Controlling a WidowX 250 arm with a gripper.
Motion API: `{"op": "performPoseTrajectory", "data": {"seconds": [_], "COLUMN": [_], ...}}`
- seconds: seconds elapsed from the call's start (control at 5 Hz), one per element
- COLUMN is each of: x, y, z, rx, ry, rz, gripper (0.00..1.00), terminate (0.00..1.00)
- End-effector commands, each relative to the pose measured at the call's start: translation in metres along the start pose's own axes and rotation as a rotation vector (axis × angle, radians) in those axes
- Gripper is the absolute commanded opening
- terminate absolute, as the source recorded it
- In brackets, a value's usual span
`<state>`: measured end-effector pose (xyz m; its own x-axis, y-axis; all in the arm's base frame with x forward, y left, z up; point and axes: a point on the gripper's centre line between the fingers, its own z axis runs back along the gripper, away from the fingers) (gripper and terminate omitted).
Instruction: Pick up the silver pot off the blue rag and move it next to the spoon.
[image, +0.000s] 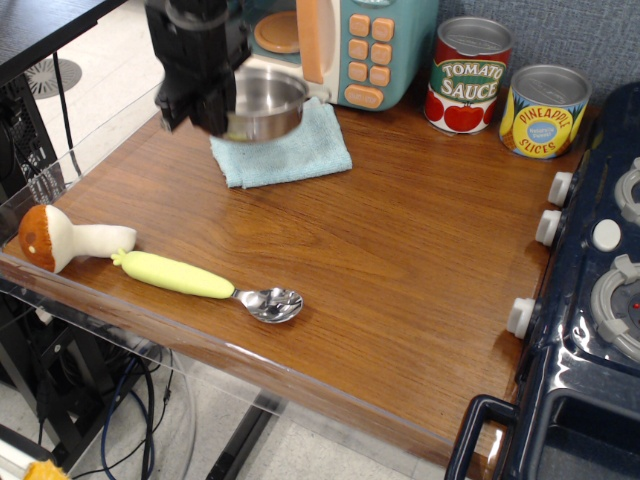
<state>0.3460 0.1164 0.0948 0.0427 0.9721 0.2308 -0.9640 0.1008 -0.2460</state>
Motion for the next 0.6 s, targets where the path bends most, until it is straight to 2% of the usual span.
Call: {"op": "performPoseTrajectory", "data": {"seconds": [0.0,0.2,0.4], "x": [-0.064,-0.100,-0.130], "y": [0.018,0.040,0.064], "z": [0.064,0.072,0.066], "rx": [-0.139,-0.144,-0.140], "ry": [0.090,0.102,0.100], "rz": [-0.106,-0.150,-0.197], "gripper": [0.00,0.00,0.00], "terminate": [0.00,0.00,0.00]}}
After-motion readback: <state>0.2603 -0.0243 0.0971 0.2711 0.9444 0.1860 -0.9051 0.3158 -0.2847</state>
